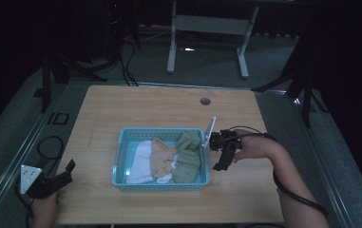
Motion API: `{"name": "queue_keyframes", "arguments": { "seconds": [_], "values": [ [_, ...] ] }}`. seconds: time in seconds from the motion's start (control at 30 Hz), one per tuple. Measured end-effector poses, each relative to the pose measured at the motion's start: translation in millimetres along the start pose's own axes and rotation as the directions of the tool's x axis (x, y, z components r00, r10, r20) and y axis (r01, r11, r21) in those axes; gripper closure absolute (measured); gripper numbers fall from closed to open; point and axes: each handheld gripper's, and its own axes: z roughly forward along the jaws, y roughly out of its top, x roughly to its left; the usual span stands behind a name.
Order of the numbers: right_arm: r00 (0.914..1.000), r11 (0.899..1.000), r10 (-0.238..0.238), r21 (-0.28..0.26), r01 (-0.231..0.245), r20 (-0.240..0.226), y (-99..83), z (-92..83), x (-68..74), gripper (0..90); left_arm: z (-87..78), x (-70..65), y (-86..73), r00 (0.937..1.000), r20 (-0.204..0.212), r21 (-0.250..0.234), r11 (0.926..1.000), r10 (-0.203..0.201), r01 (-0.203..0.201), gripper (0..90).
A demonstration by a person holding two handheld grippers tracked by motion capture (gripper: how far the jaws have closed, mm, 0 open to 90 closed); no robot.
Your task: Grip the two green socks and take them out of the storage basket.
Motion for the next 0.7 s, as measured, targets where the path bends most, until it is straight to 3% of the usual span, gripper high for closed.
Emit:
{"name": "queue_keyframes", "arguments": {
  "seconds": [0.37, 0.7],
  "values": [
    [0.9988, 0.998, -0.042, -0.045, 0.04, -0.025, 27.3, 6.2, -1.2, 16.0, -0.1, 0.1, 0.0, 1.0, 0.003, -0.002, 1.0, 0.0, 0.0, 2.4],
    [0.9975, 0.997, -0.065, -0.044, 0.063, -0.028, 46.9, 20.4, 0.9, 20.6, 0.0, 0.0, -0.1, 1.0, 0.004, -0.001, 1.0, 0.0, 0.0, 2.4]
  ]
}}
